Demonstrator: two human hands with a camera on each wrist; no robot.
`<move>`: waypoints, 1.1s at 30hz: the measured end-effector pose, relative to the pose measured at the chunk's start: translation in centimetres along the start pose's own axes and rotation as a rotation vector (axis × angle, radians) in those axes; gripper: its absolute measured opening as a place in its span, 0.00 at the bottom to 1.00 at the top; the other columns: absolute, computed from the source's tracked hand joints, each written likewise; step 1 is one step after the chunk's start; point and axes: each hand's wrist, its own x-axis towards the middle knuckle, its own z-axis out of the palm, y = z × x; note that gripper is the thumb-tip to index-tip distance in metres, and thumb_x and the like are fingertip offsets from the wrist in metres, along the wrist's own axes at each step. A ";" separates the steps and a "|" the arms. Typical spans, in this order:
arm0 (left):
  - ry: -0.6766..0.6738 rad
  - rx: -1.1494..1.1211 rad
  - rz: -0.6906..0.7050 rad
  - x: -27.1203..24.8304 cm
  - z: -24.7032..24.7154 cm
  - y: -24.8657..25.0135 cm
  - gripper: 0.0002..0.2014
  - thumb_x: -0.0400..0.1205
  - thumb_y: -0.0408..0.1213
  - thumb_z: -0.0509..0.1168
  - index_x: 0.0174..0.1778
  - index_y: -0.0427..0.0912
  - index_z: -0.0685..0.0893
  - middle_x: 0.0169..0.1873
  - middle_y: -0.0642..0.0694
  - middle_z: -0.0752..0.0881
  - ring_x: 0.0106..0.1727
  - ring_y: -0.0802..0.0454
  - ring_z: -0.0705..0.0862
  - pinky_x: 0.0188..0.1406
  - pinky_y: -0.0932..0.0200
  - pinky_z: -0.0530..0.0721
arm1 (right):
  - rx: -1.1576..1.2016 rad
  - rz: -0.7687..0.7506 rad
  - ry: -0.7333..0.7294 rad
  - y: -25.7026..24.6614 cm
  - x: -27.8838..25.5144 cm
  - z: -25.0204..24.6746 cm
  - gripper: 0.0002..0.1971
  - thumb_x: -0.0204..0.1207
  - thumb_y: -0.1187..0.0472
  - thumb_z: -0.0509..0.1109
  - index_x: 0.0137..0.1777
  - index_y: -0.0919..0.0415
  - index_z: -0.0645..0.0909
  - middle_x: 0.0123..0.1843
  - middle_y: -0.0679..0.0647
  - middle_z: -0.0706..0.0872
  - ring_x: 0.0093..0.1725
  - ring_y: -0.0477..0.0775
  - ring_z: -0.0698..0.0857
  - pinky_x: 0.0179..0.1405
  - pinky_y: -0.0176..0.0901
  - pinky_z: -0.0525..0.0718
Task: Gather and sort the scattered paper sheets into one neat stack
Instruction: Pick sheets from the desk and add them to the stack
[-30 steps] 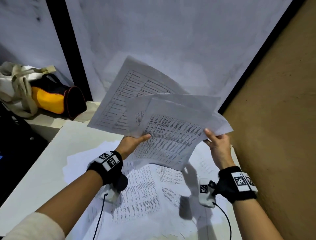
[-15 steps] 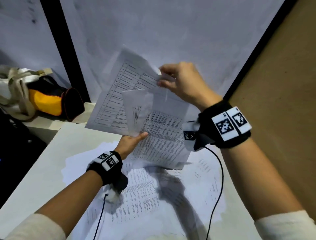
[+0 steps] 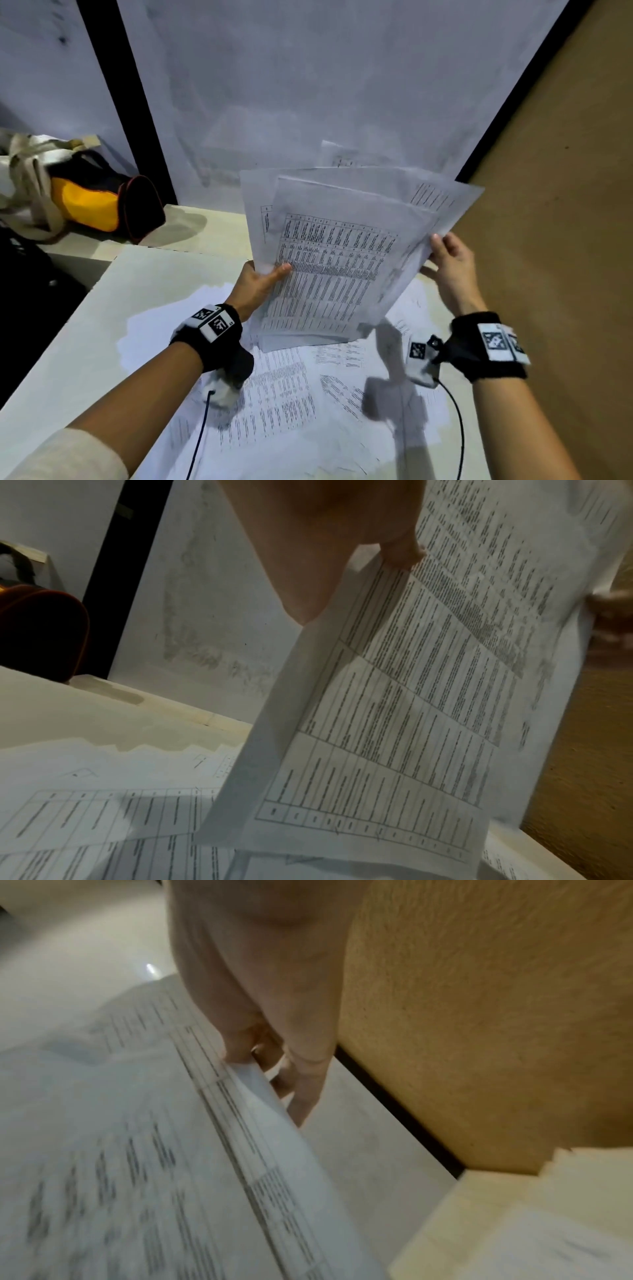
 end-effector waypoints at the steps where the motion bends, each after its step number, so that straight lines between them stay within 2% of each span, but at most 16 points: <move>1: 0.005 -0.001 -0.007 0.0 -0.1 -0.1 0.36 0.50 0.71 0.74 0.44 0.48 0.86 0.39 0.53 0.91 0.45 0.56 0.89 0.46 0.63 0.87 | 0.011 0.024 -0.020 1.1 -0.4 0.3 0.09 0.83 0.56 0.59 0.44 0.58 0.76 0.46 0.57 0.83 0.43 0.49 0.85 0.32 0.36 0.86; 3: 0.012 -0.010 -0.023 -0.2 -0.1 -0.1 0.39 0.49 0.71 0.74 0.47 0.46 0.85 0.41 0.51 0.91 0.46 0.55 0.89 0.47 0.60 0.87 | 0.072 0.055 -0.054 2.7 -1.3 0.8 0.20 0.73 0.37 0.63 0.53 0.52 0.79 0.55 0.54 0.85 0.54 0.53 0.84 0.40 0.38 0.88; 5: 0.010 -0.014 -0.053 -0.4 -0.3 0.1 0.39 0.51 0.70 0.75 0.49 0.45 0.85 0.43 0.49 0.91 0.46 0.53 0.89 0.49 0.57 0.87 | 0.094 0.063 -0.112 4.1 -1.6 1.1 0.38 0.57 0.23 0.65 0.64 0.46 0.74 0.64 0.49 0.82 0.62 0.47 0.83 0.54 0.43 0.87; 7: -0.009 0.004 -0.067 -0.8 -0.3 0.4 0.25 0.63 0.60 0.75 0.46 0.46 0.84 0.37 0.54 0.91 0.41 0.59 0.88 0.50 0.56 0.87 | 0.090 0.058 -0.196 4.8 -1.7 1.5 0.50 0.50 0.24 0.72 0.71 0.48 0.68 0.67 0.49 0.80 0.66 0.46 0.81 0.64 0.51 0.82; 9: -0.012 0.052 -0.067 -0.9 0.0 0.7 0.05 0.75 0.42 0.70 0.45 0.48 0.84 0.34 0.56 0.90 0.38 0.63 0.87 0.52 0.52 0.85 | 0.052 0.066 -0.275 4.6 -1.4 2.2 0.55 0.47 0.31 0.79 0.74 0.52 0.64 0.70 0.52 0.78 0.70 0.51 0.77 0.71 0.55 0.75; 11: -0.009 0.068 -0.050 -1.0 0.1 0.9 0.03 0.78 0.34 0.67 0.44 0.47 0.84 0.33 0.56 0.89 0.36 0.63 0.87 0.48 0.55 0.86 | -0.016 0.063 -0.343 4.1 -1.1 3.0 0.51 0.46 0.38 0.83 0.71 0.49 0.66 0.68 0.50 0.79 0.68 0.48 0.79 0.70 0.49 0.77; 13: 0.007 0.059 -0.056 -0.9 0.0 1.0 0.02 0.77 0.34 0.68 0.41 0.46 0.83 0.27 0.58 0.88 0.31 0.64 0.85 0.40 0.59 0.84 | -0.084 0.036 -0.361 3.9 -0.6 3.6 0.42 0.51 0.48 0.84 0.66 0.44 0.68 0.65 0.47 0.81 0.63 0.44 0.82 0.65 0.43 0.81; 16: -0.002 0.074 -0.059 -0.9 0.0 1.2 0.03 0.76 0.32 0.69 0.39 0.43 0.83 0.24 0.57 0.87 0.27 0.62 0.84 0.35 0.61 0.82 | -0.088 0.059 -0.264 4.6 0.3 3.6 0.40 0.59 0.59 0.81 0.70 0.52 0.65 0.65 0.56 0.82 0.64 0.54 0.81 0.64 0.49 0.79; 19: -0.001 0.062 -0.072 -0.9 0.5 1.1 0.04 0.75 0.30 0.70 0.39 0.44 0.85 0.29 0.57 0.90 0.32 0.61 0.87 0.42 0.60 0.86 | -0.022 0.148 -0.263 5.4 0.6 4.0 0.26 0.64 0.69 0.79 0.61 0.62 0.74 0.52 0.54 0.88 0.53 0.55 0.86 0.57 0.49 0.83; 21: -0.002 0.074 -0.050 -0.8 0.9 1.1 0.04 0.75 0.30 0.70 0.40 0.44 0.86 0.33 0.56 0.90 0.39 0.58 0.89 0.49 0.58 0.86 | 0.002 0.182 -0.254 5.7 0.3 4.4 0.25 0.55 0.59 0.84 0.51 0.61 0.80 0.41 0.48 0.91 0.43 0.47 0.89 0.50 0.47 0.86; 22: 0.006 0.089 -0.034 -0.9 1.1 1.2 0.03 0.76 0.31 0.69 0.41 0.43 0.86 0.35 0.53 0.90 0.41 0.56 0.88 0.51 0.56 0.85 | 0.005 0.168 -0.208 5.6 0.1 4.7 0.23 0.54 0.59 0.84 0.49 0.61 0.81 0.37 0.46 0.91 0.39 0.43 0.89 0.46 0.46 0.86; 24: 0.052 0.090 0.014 -1.2 1.7 1.7 0.04 0.79 0.32 0.67 0.46 0.38 0.86 0.39 0.48 0.89 0.42 0.56 0.88 0.48 0.58 0.86 | 0.009 0.083 -0.060 5.1 -0.3 5.4 0.14 0.62 0.72 0.78 0.44 0.59 0.81 0.33 0.43 0.90 0.35 0.40 0.87 0.43 0.45 0.84; 27: 0.194 0.038 0.104 -1.4 2.5 3.6 0.08 0.80 0.33 0.64 0.54 0.38 0.83 0.40 0.53 0.86 0.36 0.68 0.87 0.36 0.70 0.85 | -0.012 -0.115 0.078 2.6 -2.3 7.6 0.15 0.66 0.73 0.76 0.39 0.51 0.78 0.37 0.50 0.85 0.39 0.46 0.83 0.44 0.44 0.84; 29: 0.224 0.034 0.158 -1.3 2.5 4.6 0.07 0.81 0.34 0.64 0.54 0.42 0.82 0.40 0.53 0.86 0.37 0.68 0.87 0.38 0.70 0.85 | 0.014 -0.236 0.102 1.4 -3.8 8.8 0.17 0.67 0.72 0.76 0.45 0.51 0.76 0.41 0.45 0.83 0.39 0.35 0.82 0.43 0.33 0.82; 31: 0.177 0.071 0.191 -1.8 2.1 5.3 0.09 0.80 0.34 0.65 0.55 0.42 0.81 0.43 0.55 0.86 0.42 0.68 0.86 0.42 0.73 0.84 | 0.083 -0.241 0.080 1.6 -4.7 9.3 0.23 0.68 0.74 0.75 0.57 0.57 0.71 0.48 0.43 0.81 0.44 0.27 0.82 0.44 0.22 0.80; 33: 0.130 0.078 0.177 -2.3 1.2 5.0 0.11 0.78 0.33 0.67 0.56 0.45 0.79 0.46 0.56 0.85 0.45 0.70 0.86 0.45 0.74 0.84 | 0.129 -0.124 -0.011 2.8 -5.1 9.5 0.27 0.67 0.73 0.76 0.64 0.62 0.69 0.55 0.50 0.81 0.54 0.36 0.83 0.50 0.28 0.84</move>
